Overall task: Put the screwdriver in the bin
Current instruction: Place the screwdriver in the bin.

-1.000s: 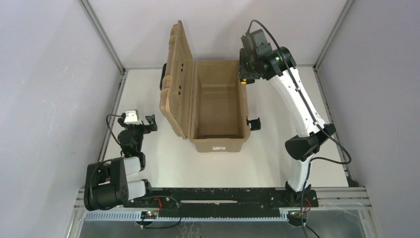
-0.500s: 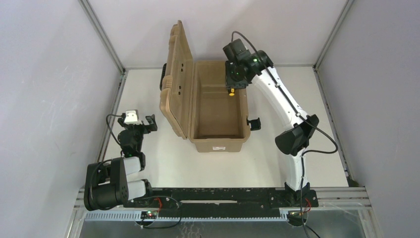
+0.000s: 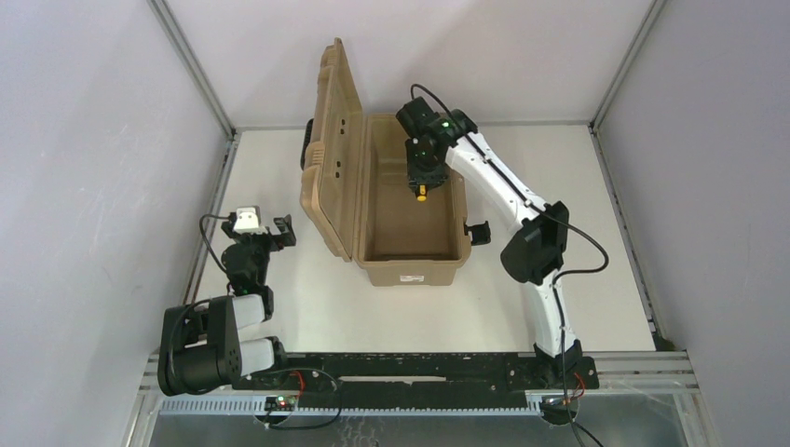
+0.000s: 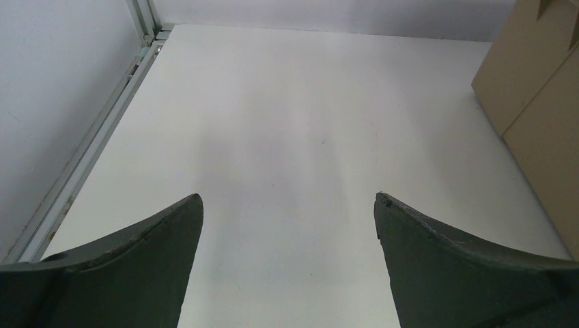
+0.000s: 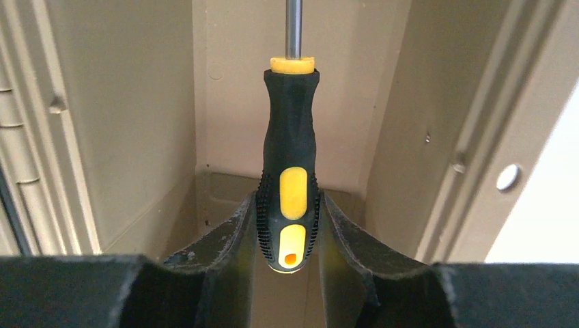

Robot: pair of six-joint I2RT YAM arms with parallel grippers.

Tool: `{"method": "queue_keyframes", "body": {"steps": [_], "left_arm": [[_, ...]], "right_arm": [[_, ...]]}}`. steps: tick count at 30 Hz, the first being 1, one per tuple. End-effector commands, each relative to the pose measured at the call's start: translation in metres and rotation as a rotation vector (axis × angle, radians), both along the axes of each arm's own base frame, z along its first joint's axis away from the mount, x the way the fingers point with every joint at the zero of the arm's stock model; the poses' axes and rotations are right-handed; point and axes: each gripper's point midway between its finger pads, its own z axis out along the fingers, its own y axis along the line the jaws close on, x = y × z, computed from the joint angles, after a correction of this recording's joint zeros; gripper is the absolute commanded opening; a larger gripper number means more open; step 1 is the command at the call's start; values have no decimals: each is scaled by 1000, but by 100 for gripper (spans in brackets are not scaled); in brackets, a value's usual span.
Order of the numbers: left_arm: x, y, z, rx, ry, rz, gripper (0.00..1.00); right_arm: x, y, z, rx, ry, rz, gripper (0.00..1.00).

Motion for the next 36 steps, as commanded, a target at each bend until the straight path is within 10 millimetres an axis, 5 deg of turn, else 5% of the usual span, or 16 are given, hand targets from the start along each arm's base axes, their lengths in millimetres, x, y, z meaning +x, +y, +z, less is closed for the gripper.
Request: {"method": "queue_keyframes", "body": {"steps": [1,20,36], "left_arm": [[-1,-2,16,5,-78,-5,100],[0,-2,17,6,-79,-4,100],[-1,-2,17,6,-80,-4,100]], "right_arm": [[6,16,-16,36,9,-11,0],[13,24,-109,-40,132,-30,0],[27,20,-143,-67,131,-70,0]]}}
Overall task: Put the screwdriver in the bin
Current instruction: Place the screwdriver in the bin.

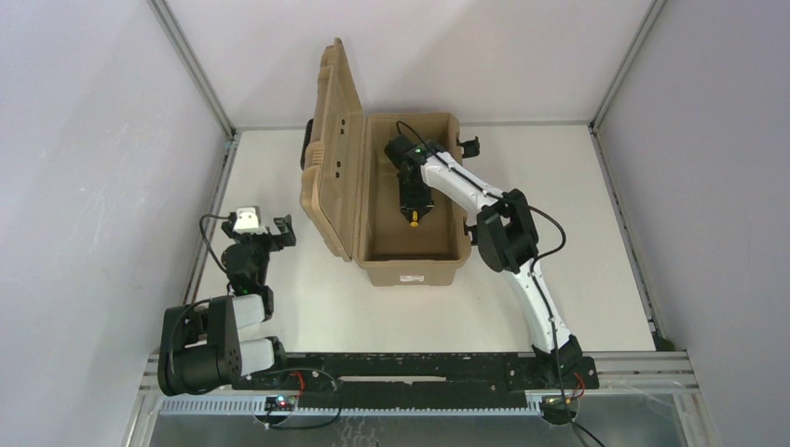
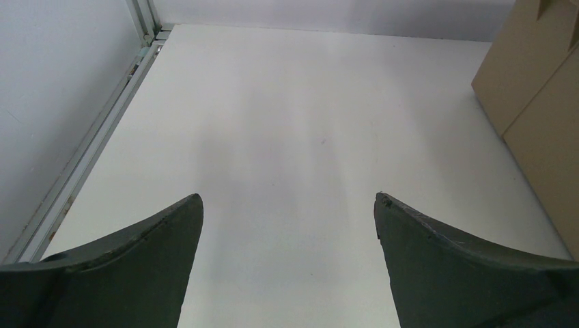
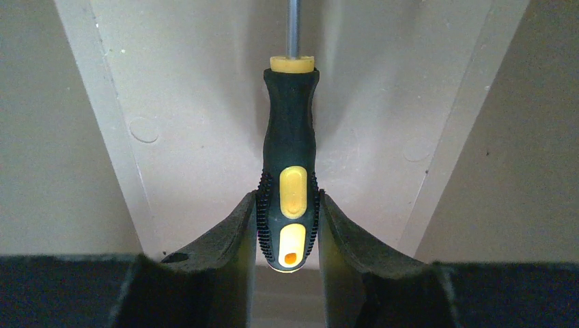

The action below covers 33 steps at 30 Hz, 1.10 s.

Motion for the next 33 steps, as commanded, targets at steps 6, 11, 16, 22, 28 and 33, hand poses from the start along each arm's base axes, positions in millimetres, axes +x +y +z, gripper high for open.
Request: {"method": "queue_keyframes", "body": {"steps": [6,11,16,22,28,33], "left_arm": [[-1,-2,17,6,-79,-3,100],[-1,-2,17,6,-78,-5,100],[-1,-2,17,6,-80,-4,100],[-1,-2,17,6,-79,-4,100],[-1,-2,17,6,-79,-4,100],[-1,-2,17,6,-79,-4,100]], "right_arm": [[16,-1,-11,-15,-43,-45,0],[15,-3,-17,-24,-33,-49,0],[15,-4,-19,-22,-29,-54,0],[15,-6,-21,-29,-25,-56,0],[15,-8,-22,-29,-18,-62,6],[14,-9,-23,-29,-10,-62,13]]}}
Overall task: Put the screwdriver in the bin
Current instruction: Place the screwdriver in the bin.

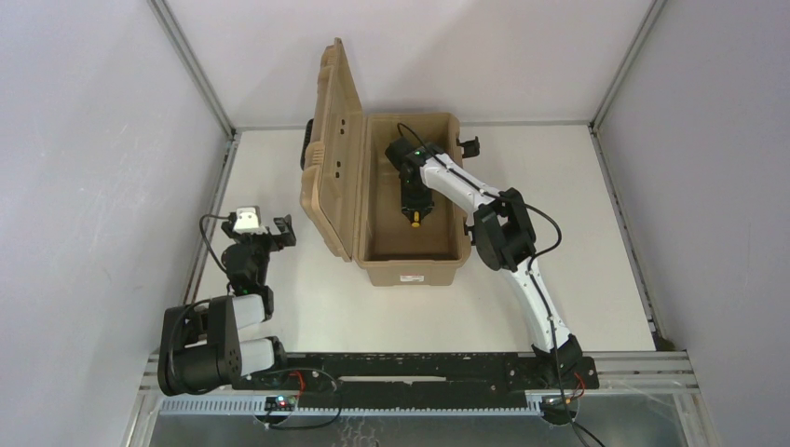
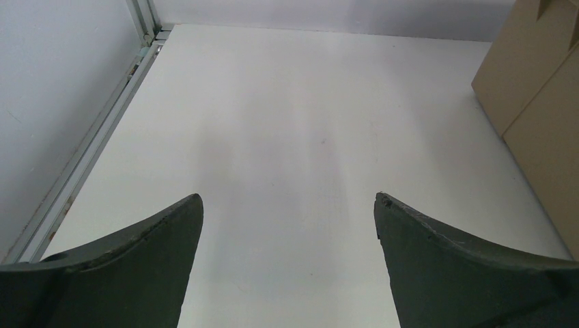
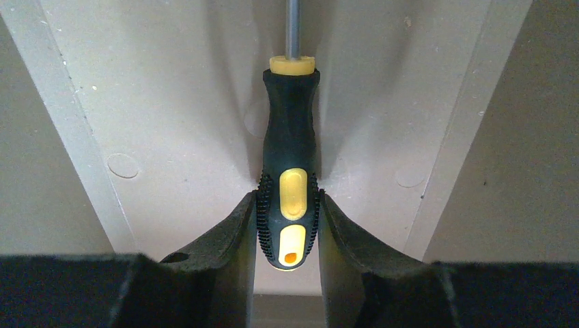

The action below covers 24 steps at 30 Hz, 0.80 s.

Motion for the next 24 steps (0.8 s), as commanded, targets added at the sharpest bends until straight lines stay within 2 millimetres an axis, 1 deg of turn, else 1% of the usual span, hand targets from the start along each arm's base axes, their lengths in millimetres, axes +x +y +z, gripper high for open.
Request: {"method": "queue_keyframes", "body": {"steps": [1,10,22,24], "left_arm": [[-1,-2,16,5,-77,-4,100],[-1,-2,16,6,-78,-3,100],[-1,-2,16,5,-78,-4,100],[-1,-2,16,5,-78,-4,100]], "right_arm": [[3,-3,-5,-2,2,-25,15],[3,-4,-5,1,8,-26,33],[7,-4,2,17,-7,-22,58],[8,-4,3,18,-10,-21,61]]}}
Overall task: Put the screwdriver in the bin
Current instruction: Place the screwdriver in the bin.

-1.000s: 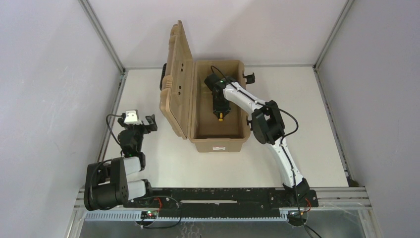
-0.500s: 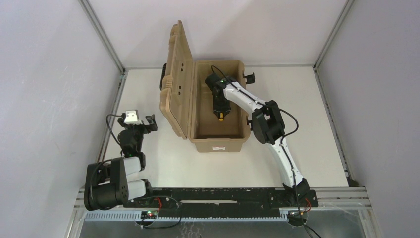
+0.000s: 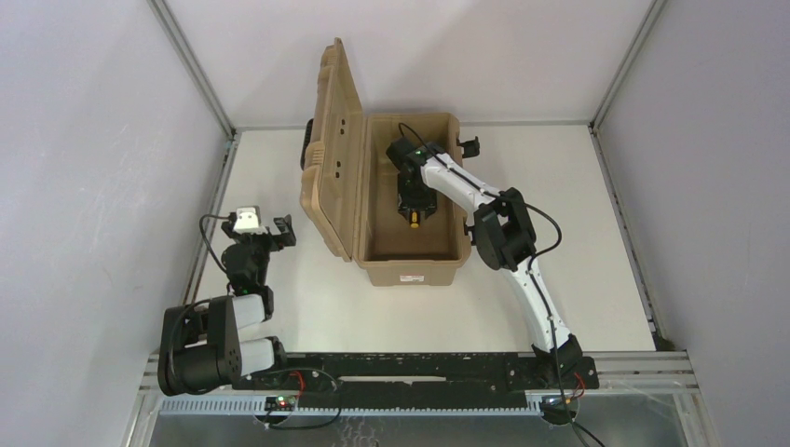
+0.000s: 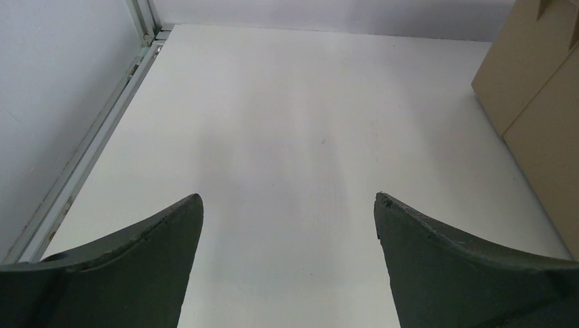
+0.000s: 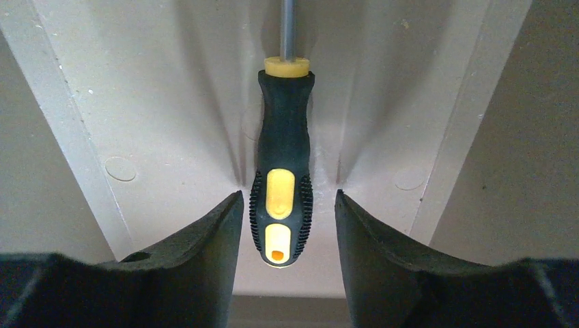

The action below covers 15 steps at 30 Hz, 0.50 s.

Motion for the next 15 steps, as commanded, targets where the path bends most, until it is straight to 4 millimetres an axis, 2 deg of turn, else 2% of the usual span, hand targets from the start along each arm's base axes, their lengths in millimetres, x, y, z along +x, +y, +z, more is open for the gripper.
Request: {"method": "queue_keyframes", "body": {"steps": [1,4,9,15], "left_arm": [[-1,-2,17,6,-80,-4,100],[-1,-2,17,6,-80,-5,100],[-1,-1,17,6,-80,-3,100],[-1,-2,17,6,-79,-3,100]], "right_arm": [[6,0,6,16,-19,-11,61],[8,0,10,18,-27,-9,66],[13,0,22,23,-55,-6,78],[18,0,40,34,-89,-2,99]]}}
